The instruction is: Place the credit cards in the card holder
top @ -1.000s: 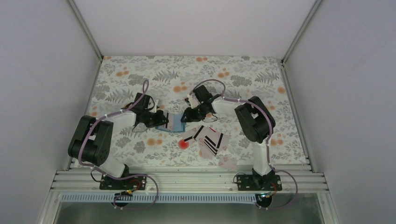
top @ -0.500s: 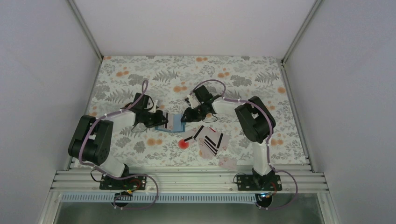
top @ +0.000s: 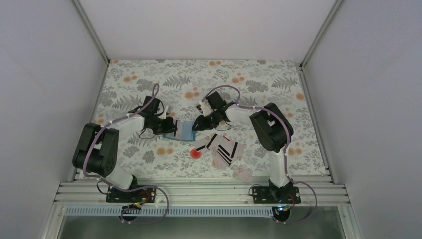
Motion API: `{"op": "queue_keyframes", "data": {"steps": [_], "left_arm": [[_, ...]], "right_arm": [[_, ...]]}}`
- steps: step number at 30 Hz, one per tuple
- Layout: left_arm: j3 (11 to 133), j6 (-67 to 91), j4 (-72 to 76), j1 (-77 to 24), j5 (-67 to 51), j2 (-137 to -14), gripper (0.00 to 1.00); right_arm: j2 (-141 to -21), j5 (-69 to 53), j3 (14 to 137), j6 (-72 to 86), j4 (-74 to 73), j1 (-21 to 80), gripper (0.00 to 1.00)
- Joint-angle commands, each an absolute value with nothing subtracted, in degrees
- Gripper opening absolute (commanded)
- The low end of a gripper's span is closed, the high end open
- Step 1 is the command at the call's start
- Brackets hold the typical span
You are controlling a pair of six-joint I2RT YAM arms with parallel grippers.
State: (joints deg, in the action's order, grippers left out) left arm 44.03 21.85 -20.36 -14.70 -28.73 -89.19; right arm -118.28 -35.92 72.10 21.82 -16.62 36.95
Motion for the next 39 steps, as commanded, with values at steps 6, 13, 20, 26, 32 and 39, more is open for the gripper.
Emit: {"op": "queue_keyframes", "data": {"steps": [6,13,20,26,32,39], "left_arm": [[53.2,17.0,-36.5,-14.3,-26.5,-89.5,0.02],[57.1,12.7,-41.7,-14.2,-24.5,-92.5,0.02],[56.6,9.0,-40.9,-13.8,-29.2,-94.6,0.02],[56.1,7.1,-40.0,-12.9,-30.6,-95.6,0.02],[55.5,4.6,-39.6,-12.7,-33.7,-96.6,0.02],[54.7,4.0,-38.9,-12.7,-34.3,-97.8,0.02]], "right_arm": [[-124.2,-31.4,69.4,20.9,-21.7,38.2,0.30],[-124.3,-31.5,69.5,20.9,-21.6,38.1,0.30],[-124.1,-31.4,69.3,20.6,-21.7,38.1,0.30],[-124.0,-31.2,69.1,20.4,-21.9,38.1,0.30],[-124.1,-31.2,69.2,20.3,-21.9,38.1,0.30],[-124.4,-31.4,69.6,20.5,-22.0,38.1,0.30]]}}
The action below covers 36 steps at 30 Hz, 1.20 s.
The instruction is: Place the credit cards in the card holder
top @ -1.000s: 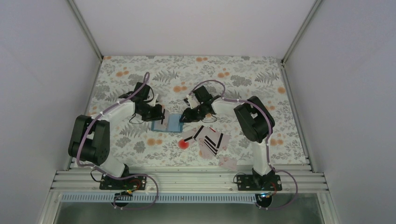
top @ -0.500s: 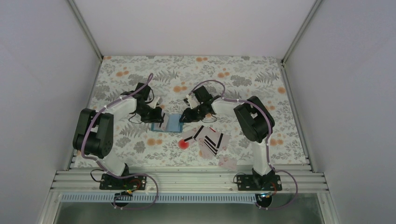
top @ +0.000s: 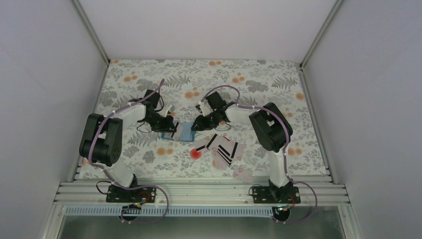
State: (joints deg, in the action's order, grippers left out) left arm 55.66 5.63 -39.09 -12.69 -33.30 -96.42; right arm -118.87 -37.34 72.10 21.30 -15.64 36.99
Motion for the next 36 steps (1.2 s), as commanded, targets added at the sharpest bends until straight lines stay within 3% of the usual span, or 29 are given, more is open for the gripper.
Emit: {"op": "queue_keyframes", "data": {"steps": [1,11,30,36], "left_arm": [[54.8,3.9,-38.9,-12.7,-34.1,-97.9,0.02],[54.2,3.4,-36.9,-11.1,-34.0,-98.1,0.02],[47.6,13.7,-21.3,-8.2,-48.6,-99.4,0.02],[47.1,13.7,-22.8,-6.9,-46.9,-96.8,0.03]], "right_arm": [[-124.4,-31.4,69.7,20.5,-22.0,38.1,0.30],[-124.3,-31.6,69.3,20.8,-21.8,38.1,0.29],[-124.9,-32.2,69.2,21.1,-22.0,38.1,0.29],[-125.6,-32.4,69.9,21.2,-22.2,38.1,0.30]]}}
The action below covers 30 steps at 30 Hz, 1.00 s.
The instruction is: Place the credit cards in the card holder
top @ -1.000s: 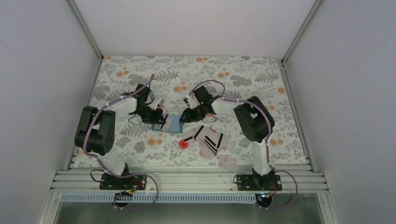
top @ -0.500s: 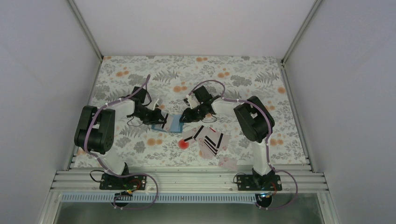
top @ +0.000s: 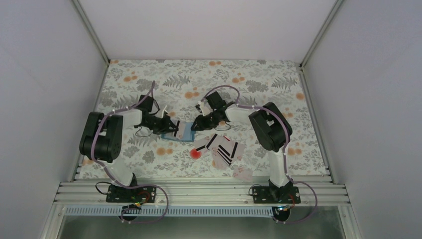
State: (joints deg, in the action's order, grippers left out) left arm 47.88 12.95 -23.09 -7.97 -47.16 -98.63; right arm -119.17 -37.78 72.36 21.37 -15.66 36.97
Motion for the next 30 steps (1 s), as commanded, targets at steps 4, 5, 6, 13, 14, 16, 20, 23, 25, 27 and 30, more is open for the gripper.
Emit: {"op": "queue_keyframes", "data": {"steps": [4,5,6,13,14,16,20,23,25,27,30], "left_arm": [[48.9,11.3,-28.0,-5.6,-45.6,-92.9,0.02],[49.3,10.6,-29.2,-5.2,-45.5,-92.3,0.02],[49.7,9.7,-30.6,-4.9,-45.3,-91.8,0.02],[50.6,6.8,-35.2,-3.8,-43.1,-90.0,0.02],[50.5,6.7,-35.3,-3.7,-42.3,-89.9,0.02],[50.2,6.4,-35.6,-3.3,-41.0,-90.1,0.02],[50.3,5.0,-36.6,-2.8,-38.7,-91.4,0.02],[50.4,4.4,-36.3,-2.8,-39.8,-92.4,0.02],[50.4,4.3,-35.6,-2.7,-41.0,-93.2,0.02],[50.4,4.3,-35.2,-2.7,-42.1,-94.1,0.02],[50.3,4.2,-34.4,-2.7,-43.4,-95.0,0.02]], "right_arm": [[-125.9,-32.4,70.2,21.1,-22.3,38.1,0.29],[-126.1,-32.4,70.3,21.1,-22.4,38.1,0.29],[-126.2,-32.4,70.3,21.1,-22.5,38.1,0.29],[-127.0,-31.7,71.1,20.6,-23.6,38.1,0.29],[-127.1,-31.6,71.0,20.5,-23.8,38.1,0.29],[-127.3,-31.4,71.2,20.4,-24.1,38.1,0.29],[-127.8,-31.2,71.5,20.4,-24.6,38.1,0.29],[-128.0,-31.1,71.6,20.6,-24.7,38.1,0.29],[-128.3,-31.1,71.7,20.6,-24.7,38.1,0.30],[-128.6,-31.0,71.9,20.7,-24.9,38.2,0.30],[-129.0,-31.0,72.2,20.9,-24.9,38.1,0.30]]}}
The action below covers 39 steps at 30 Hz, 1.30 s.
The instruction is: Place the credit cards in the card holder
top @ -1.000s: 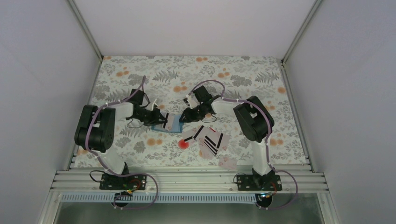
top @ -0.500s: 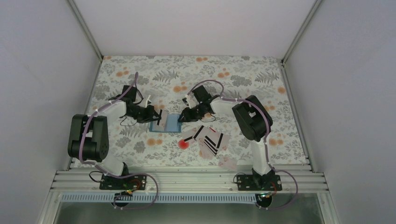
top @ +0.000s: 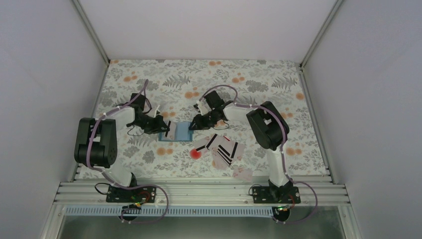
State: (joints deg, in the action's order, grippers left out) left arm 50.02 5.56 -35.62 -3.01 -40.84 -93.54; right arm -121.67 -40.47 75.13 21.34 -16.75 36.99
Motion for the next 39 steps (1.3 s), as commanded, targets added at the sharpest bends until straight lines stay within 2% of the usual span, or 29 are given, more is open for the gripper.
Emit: {"op": "queue_keyframes", "data": {"steps": [1,39], "left_arm": [[50.3,4.2,-34.3,-2.7,-43.5,-95.2,0.02],[49.3,4.8,-31.6,-4.0,-43.1,-100.2,0.03]], "right_arm": [[-129.2,-31.0,72.4,21.0,-24.9,38.1,0.29],[-130.8,-31.5,73.5,20.0,-25.1,38.2,0.29]]}}
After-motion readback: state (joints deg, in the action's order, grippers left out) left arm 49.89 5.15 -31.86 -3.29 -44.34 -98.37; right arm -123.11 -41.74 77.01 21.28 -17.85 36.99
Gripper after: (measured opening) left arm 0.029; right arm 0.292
